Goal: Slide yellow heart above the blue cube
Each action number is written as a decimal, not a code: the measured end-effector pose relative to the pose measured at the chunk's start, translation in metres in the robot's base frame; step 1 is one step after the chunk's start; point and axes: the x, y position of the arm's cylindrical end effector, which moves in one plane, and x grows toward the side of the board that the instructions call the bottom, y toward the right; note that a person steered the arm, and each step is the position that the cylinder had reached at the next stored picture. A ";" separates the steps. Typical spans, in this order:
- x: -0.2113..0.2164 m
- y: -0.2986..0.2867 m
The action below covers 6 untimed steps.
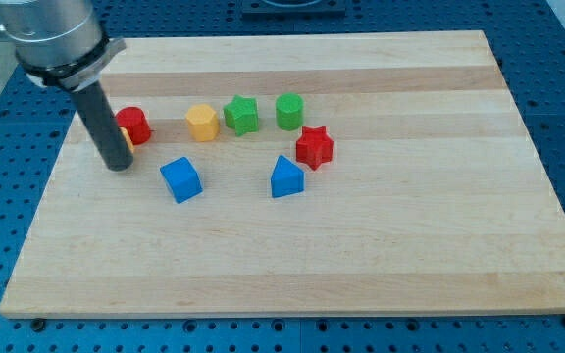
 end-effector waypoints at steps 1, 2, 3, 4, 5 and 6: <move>0.020 -0.041; 0.011 -0.076; -0.023 -0.076; -0.056 -0.058; -0.057 -0.028; -0.045 0.014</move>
